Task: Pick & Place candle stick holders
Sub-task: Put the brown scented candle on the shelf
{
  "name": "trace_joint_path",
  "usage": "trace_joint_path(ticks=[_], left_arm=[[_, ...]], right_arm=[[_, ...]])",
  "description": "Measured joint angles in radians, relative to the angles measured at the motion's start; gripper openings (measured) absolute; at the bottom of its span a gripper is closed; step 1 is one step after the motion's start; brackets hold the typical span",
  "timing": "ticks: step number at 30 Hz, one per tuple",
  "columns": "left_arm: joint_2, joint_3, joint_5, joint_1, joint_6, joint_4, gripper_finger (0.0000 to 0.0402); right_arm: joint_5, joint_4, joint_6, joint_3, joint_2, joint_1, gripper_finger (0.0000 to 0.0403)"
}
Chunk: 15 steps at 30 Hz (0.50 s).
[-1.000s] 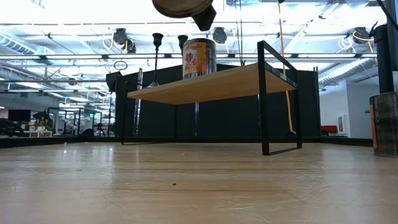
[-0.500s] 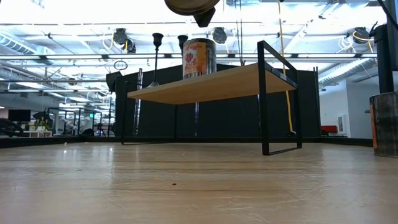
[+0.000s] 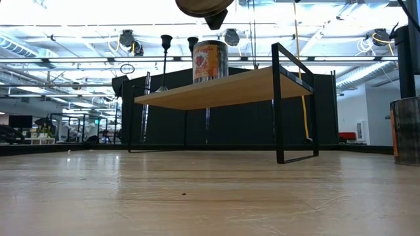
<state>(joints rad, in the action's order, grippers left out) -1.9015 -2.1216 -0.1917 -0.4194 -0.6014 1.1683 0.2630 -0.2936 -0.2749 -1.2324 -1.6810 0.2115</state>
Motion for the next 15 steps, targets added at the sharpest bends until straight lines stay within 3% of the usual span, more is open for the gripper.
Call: trace_joint_path(ticks=[15], left_arm=[[0.043,0.001,0.005,0.0,-0.038,-0.01,0.0132]], right_arm=[[-0.027,0.008,0.008,0.0,0.005,0.0,0.0344]])
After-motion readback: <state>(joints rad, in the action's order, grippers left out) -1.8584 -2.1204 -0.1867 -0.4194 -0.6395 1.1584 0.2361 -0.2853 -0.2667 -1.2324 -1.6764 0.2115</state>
